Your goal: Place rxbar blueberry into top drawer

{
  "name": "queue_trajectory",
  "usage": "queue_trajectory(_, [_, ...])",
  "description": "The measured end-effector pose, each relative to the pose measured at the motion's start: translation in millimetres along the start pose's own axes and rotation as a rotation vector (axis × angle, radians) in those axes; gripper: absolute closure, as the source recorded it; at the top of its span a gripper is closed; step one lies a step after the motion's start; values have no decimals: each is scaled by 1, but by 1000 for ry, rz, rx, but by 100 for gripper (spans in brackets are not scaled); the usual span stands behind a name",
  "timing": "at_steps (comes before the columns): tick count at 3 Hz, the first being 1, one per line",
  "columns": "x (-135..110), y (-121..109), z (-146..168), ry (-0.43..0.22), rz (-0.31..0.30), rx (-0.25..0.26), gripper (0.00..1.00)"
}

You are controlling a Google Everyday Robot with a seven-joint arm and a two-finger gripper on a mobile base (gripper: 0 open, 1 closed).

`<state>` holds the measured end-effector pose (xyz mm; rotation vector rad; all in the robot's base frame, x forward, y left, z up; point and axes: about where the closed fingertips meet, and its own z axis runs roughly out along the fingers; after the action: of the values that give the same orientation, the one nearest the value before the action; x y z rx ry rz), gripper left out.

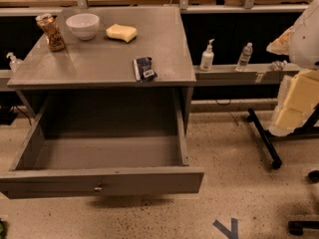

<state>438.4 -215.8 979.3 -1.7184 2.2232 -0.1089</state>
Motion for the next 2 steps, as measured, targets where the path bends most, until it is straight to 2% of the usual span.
queue_trajectory(2, [-5,-6,2,-18,-15,5,0])
